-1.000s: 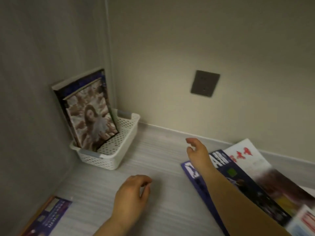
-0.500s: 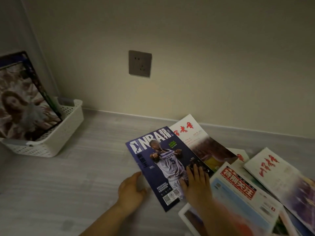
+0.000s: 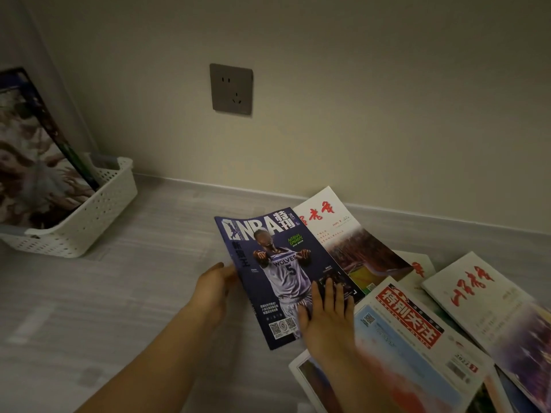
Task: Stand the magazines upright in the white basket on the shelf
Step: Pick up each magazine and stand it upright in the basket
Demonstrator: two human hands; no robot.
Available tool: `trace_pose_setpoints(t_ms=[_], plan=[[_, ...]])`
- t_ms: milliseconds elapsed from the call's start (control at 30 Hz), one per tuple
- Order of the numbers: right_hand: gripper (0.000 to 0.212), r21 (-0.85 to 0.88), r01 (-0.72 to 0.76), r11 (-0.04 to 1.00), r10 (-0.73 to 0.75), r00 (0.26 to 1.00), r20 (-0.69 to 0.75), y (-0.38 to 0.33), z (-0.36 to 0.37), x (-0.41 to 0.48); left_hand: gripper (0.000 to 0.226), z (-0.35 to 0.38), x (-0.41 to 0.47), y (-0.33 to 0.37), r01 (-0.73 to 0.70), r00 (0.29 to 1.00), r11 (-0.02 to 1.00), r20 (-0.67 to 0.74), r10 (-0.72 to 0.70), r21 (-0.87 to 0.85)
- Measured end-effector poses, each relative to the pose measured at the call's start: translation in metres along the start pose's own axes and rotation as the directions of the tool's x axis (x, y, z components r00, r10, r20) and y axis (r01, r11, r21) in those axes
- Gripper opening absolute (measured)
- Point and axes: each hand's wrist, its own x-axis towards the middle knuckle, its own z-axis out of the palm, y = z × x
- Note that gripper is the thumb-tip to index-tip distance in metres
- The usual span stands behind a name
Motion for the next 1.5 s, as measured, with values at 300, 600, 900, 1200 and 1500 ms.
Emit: trace_pose_setpoints(t_ms=[300, 600, 900, 1200, 1500], plan=[[0.063, 0.012, 0.004, 1.000, -0.004, 1.000, 0.020, 0.001, 0.000, 0.001, 0.033, 0.024, 0.001, -0.004, -0.076, 0.994, 0.983, 0.091, 0.061, 0.165], [0.063, 0.539, -0.069, 0.840, 0.141, 0.986, -0.093, 0.001, -0.032, -0.004, 0.036, -0.002, -0.020, 0.014, -0.284, 0.952, 0.952, 0.149, 0.266, 0.115], [0.049, 0.946, -0.014, 0.324, 0.112, 0.993, -0.023, -0.082, -0.107, 0.034, 0.043, -0.063, -0.044, 0.084, -0.634, 0.770, 0.746, 0.256, 0.584, 0.205], [0.030, 0.963, 0.123, 0.239, -0.006, 0.992, -0.125, -0.216, -0.144, 0.078, 0.054, -0.158, -0.033, 0.140, -0.770, 0.588, 0.507, 0.124, 0.799, 0.387], [0.026, 0.929, 0.317, 0.193, -0.092, 0.948, -0.305, -0.368, -0.177, 0.110, 0.040, -0.238, 0.006, 0.193, -0.787, 0.434, 0.440, -0.117, 0.893, 0.432]])
